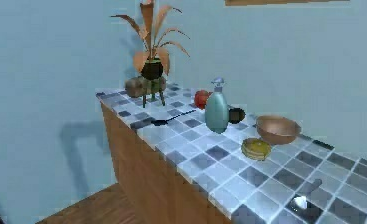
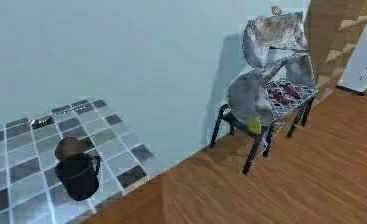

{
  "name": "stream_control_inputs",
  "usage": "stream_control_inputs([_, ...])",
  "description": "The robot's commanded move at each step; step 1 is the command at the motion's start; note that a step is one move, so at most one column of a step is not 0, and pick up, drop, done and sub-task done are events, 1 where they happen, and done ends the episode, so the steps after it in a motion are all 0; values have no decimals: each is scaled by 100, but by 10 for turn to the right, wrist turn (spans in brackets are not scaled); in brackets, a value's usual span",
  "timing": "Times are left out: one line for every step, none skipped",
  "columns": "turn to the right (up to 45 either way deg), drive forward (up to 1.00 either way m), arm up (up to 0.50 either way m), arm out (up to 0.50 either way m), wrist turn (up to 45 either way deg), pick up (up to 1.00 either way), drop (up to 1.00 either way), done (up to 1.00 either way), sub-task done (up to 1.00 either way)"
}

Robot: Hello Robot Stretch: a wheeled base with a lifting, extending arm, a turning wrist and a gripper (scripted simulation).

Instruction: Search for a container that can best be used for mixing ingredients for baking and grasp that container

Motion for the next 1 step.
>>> stream_control_inputs([-450,0,0,0,0,0,0,0,0])
